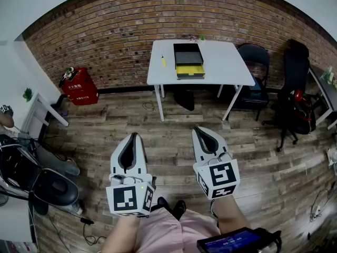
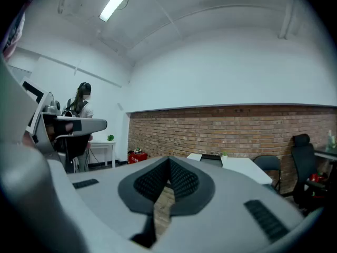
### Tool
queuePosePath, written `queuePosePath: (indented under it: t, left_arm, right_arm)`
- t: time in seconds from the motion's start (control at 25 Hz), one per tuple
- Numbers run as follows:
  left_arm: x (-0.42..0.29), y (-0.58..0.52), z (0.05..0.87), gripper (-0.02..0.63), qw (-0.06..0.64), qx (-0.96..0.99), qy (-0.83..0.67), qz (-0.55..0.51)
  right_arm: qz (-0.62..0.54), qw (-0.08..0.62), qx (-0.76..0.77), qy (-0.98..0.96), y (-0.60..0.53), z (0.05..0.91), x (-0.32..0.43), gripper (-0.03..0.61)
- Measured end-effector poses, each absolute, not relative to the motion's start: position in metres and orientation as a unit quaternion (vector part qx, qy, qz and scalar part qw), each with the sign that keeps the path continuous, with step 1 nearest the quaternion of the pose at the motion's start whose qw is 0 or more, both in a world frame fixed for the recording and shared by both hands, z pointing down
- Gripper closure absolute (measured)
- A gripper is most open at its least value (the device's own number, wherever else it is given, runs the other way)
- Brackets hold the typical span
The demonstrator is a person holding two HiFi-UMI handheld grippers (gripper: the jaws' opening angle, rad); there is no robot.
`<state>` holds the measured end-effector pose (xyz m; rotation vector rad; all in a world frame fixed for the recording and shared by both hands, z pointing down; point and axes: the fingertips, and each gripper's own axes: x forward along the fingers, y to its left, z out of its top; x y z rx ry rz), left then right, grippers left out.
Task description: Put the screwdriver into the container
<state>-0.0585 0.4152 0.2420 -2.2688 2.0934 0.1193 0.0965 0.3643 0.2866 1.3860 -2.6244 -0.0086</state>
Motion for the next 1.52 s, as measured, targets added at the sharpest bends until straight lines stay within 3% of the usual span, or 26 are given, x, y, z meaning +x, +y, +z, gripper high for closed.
queuePosePath:
  t: [0.4,0.48,0.96,1.52]
  left_arm:
    - [-0.055,0.415,0.244,0.6,0.022,-0.733,0.679,0.034]
    - [-0.054,0.416,0.246,0.601,0.02,-0.731,0.681,0.032]
    - [-0.079,0.38,0.281,0.6,-0.007,-0.722,0.692,0.013]
    - [-0.164,0.201,0.297,0.6,-0.014,-0.736,0.677,0.015]
  right_arm:
    - [0.004,0.073,0.462,-0.884,0.363,0.287,0.099,0.575]
    - [0.008,0.069,0.454,-0.888,0.363,0.286,0.098,0.373]
    - [0.018,0.092,0.459,-0.884,0.318,0.318,0.085,0.397]
    - [0.024,0.109,0.478,-0.871,0.151,0.336,0.009,0.4]
